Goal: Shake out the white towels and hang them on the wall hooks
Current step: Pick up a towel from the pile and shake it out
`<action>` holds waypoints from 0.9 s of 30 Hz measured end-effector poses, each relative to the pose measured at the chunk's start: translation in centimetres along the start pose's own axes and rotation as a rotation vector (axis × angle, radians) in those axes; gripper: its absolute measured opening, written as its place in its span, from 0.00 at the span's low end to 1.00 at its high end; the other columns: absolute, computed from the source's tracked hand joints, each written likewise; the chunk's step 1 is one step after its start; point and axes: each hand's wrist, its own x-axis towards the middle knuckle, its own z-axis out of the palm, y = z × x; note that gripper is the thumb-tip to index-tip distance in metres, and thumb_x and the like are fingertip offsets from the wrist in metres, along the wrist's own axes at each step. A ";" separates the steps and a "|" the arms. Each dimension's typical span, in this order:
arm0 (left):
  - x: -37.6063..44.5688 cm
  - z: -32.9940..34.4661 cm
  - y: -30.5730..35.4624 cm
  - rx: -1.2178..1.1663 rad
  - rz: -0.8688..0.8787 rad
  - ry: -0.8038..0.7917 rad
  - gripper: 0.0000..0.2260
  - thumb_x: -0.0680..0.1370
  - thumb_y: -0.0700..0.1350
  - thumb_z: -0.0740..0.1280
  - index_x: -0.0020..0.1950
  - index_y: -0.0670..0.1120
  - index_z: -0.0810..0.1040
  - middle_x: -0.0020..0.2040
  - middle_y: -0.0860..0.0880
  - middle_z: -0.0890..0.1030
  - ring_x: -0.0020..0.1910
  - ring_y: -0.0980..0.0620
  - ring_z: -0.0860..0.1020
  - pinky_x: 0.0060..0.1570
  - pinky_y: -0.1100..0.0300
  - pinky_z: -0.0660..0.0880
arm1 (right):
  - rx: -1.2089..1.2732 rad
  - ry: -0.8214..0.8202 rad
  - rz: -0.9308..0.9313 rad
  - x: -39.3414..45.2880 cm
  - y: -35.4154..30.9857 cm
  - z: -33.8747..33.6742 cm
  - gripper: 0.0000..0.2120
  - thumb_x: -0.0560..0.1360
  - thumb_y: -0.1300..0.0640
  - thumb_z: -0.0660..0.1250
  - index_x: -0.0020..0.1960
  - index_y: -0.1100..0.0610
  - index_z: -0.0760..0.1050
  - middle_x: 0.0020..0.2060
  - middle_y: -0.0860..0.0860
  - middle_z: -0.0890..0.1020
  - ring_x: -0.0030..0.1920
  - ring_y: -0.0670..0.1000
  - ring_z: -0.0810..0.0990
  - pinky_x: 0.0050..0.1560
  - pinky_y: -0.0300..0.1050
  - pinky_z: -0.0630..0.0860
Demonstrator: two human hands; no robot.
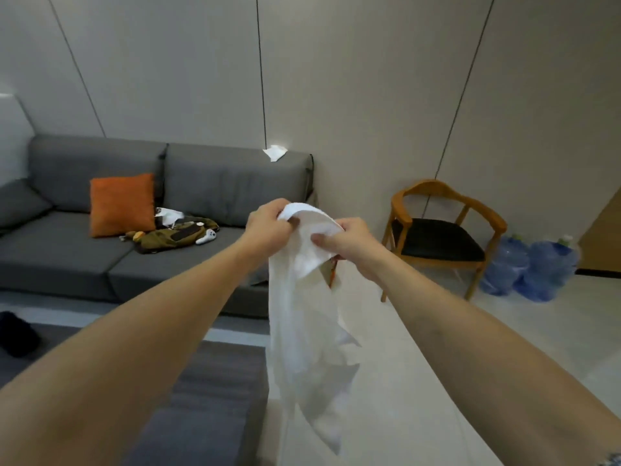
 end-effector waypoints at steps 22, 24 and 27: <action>1.9 -24.4 -11.0 0.228 -0.368 0.582 0.07 0.74 0.51 0.70 0.36 0.58 0.82 0.35 0.55 0.81 0.38 0.57 0.78 0.34 0.62 0.71 | -0.142 -0.753 -0.515 15.5 -14.0 25.8 0.11 0.77 0.56 0.68 0.36 0.57 0.77 0.31 0.49 0.76 0.32 0.46 0.73 0.35 0.41 0.69; 0.7 -27.8 -12.5 0.281 -0.400 0.692 0.08 0.75 0.51 0.70 0.36 0.56 0.81 0.36 0.53 0.81 0.39 0.55 0.77 0.36 0.61 0.72 | -0.273 -0.742 -0.613 16.9 -15.3 28.9 0.15 0.77 0.56 0.68 0.31 0.54 0.74 0.27 0.47 0.74 0.30 0.45 0.71 0.33 0.41 0.67; -1.3 -32.2 -14.9 0.338 -0.491 0.812 0.09 0.76 0.52 0.69 0.37 0.52 0.80 0.36 0.51 0.81 0.40 0.50 0.78 0.42 0.56 0.75 | -0.390 -0.657 -0.699 19.1 -16.9 33.4 0.15 0.77 0.55 0.68 0.31 0.53 0.75 0.28 0.47 0.76 0.32 0.47 0.73 0.33 0.42 0.66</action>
